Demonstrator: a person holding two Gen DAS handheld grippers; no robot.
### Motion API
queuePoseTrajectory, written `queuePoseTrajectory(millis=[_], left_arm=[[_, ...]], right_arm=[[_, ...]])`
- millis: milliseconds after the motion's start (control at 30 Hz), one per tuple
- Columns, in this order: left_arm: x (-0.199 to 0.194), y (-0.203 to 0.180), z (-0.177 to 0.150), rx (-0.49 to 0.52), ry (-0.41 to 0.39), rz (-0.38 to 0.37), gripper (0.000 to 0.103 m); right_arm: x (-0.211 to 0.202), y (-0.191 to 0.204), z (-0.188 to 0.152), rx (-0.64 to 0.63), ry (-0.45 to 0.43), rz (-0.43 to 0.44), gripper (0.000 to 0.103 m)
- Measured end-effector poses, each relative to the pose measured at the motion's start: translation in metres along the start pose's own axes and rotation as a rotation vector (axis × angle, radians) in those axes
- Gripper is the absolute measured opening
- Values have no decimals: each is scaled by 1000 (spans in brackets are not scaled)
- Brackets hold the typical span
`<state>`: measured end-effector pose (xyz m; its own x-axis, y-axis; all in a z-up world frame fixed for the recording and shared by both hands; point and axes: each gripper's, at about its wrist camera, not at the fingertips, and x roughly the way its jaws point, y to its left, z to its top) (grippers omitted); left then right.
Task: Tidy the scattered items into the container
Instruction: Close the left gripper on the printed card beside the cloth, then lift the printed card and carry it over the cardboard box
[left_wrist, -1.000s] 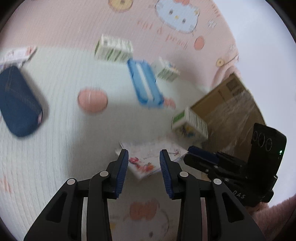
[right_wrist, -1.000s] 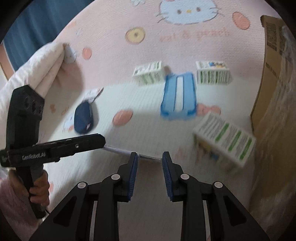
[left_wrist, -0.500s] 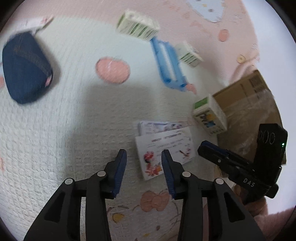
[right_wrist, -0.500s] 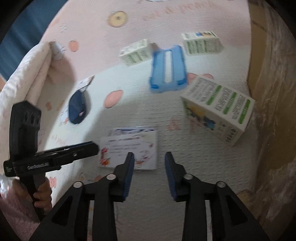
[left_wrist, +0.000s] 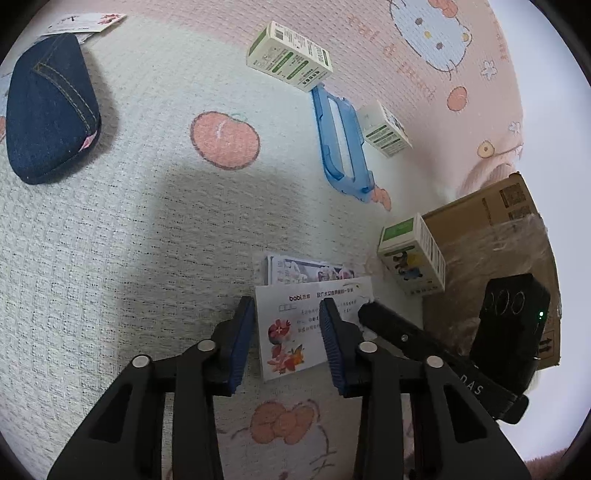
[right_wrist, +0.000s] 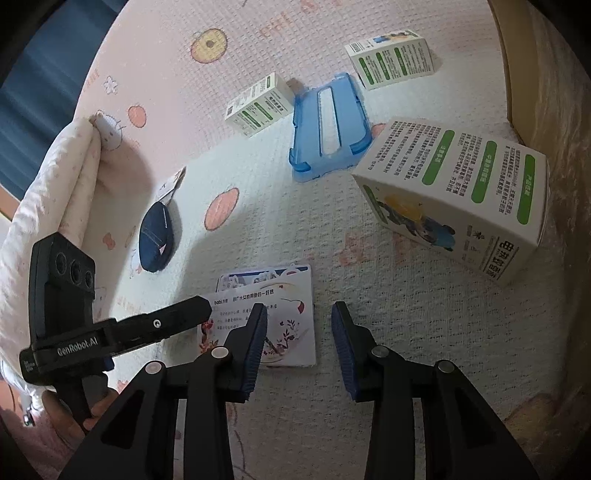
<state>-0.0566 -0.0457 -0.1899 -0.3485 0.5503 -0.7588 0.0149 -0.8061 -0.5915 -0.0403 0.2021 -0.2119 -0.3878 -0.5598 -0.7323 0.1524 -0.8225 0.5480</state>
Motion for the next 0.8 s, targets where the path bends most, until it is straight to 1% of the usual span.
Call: queuePoseTrajectory(millis=[33,100,133,200,333,467,567,800], left_arm=[[0,0,0,3,-1,4,35],[-1,0,0,15,0,16,29],[-1,1,0,17,0,20,27],[-3,3,1,17,6,25,23],[-11,-1,2,22,-10,17,23],[-28,-14,9,41,-45,-13,23],[-47,-32,15,70,-86,-40,23],[-99,-101,27,202,-197,-110,23]], right_arm=[[3,0,0,13,28,20,19],[2,3,-2,15,22,3,19],[2,6,-3,-1,20,-8,19],[-1,11,-5,-39,15,-31,15],[-13,22,-4,-64,-14,-35,13],[-33,41,6,-134,-64,-62,13],[-53,53,12,-166,-111,-75,13],[-123,81,24,-231,-272,-106,13]])
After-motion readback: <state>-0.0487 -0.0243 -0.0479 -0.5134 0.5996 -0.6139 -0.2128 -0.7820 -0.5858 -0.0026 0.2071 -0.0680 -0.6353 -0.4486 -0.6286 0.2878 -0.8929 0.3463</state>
